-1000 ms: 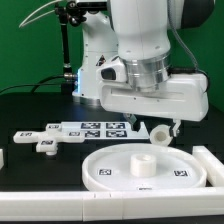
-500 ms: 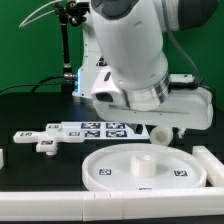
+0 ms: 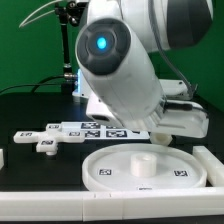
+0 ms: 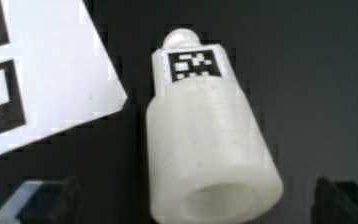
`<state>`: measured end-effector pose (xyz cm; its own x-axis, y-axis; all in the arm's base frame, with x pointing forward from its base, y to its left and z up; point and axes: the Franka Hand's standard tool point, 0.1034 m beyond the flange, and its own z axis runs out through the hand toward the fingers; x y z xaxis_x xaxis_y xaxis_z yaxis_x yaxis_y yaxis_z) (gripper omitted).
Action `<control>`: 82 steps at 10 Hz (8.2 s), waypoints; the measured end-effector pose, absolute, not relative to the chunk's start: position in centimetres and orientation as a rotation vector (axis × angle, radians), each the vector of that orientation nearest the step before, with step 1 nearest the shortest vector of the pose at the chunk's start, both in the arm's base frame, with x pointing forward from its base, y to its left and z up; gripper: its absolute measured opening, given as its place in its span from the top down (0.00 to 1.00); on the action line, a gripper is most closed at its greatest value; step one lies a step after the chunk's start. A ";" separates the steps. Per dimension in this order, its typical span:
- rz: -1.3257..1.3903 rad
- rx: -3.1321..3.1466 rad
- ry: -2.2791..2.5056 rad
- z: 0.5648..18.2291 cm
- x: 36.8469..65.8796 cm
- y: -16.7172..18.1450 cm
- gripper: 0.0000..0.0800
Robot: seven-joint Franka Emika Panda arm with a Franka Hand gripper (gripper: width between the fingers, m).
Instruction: Assemble round table
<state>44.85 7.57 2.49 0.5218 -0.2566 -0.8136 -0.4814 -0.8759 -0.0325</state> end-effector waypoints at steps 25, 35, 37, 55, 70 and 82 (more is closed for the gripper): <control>1.260 -2.511 0.512 6.6 45.9 7.6 0.49; 0.367 -2.893 0.428 8.3 50.6 6.9 0.49; 0.177 -2.938 0.341 9.5 52.1 5.8 0.49; -0.587 -3.057 -0.292 11.4 56.3 2.8 0.49; -0.544 -3.060 -0.315 9.7 55.2 3.2 0.49; -0.539 -3.066 -0.315 8.1 54.9 3.2 0.23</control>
Offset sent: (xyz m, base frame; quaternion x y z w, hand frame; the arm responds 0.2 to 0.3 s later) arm -0.0098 0.0038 -0.0014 0.0031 -0.0009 0.0023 1.0000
